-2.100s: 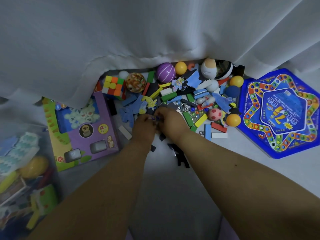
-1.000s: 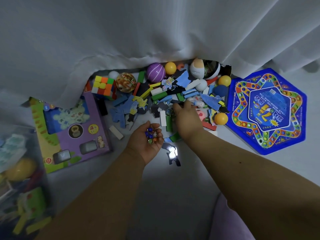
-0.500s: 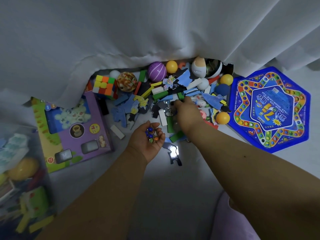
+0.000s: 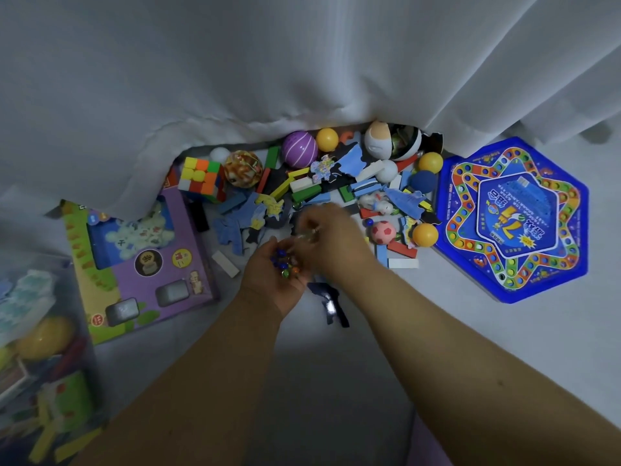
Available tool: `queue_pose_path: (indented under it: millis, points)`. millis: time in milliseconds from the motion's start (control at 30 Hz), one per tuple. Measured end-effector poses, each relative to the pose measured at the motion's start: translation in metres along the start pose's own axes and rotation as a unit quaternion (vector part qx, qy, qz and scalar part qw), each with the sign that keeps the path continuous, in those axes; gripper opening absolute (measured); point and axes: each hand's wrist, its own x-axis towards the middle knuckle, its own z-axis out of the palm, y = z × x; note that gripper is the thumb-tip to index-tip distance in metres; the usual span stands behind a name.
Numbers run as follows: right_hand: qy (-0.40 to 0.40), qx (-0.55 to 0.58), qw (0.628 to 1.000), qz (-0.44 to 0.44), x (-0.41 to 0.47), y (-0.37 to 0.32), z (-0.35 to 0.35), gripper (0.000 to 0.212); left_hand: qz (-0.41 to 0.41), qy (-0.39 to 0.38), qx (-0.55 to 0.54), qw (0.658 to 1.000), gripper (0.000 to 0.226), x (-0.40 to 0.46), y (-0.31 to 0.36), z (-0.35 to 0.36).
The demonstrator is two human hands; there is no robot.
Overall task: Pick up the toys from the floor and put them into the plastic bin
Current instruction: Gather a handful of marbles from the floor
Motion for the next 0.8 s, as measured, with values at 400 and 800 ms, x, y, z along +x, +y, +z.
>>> queue_pose_path:
  millis: [400,800]
  points:
    - [0.118,-0.019,0.989,0.092,-0.006,0.041,0.001,0.029,0.007,0.005,-0.059,0.998,0.039,-0.008,0.004,-0.009]
    - [-0.019,-0.171,0.982,0.078,0.012,0.062,0.013,0.035,0.003,0.018,-0.003,1.0,0.039,-0.008,0.004,-0.013]
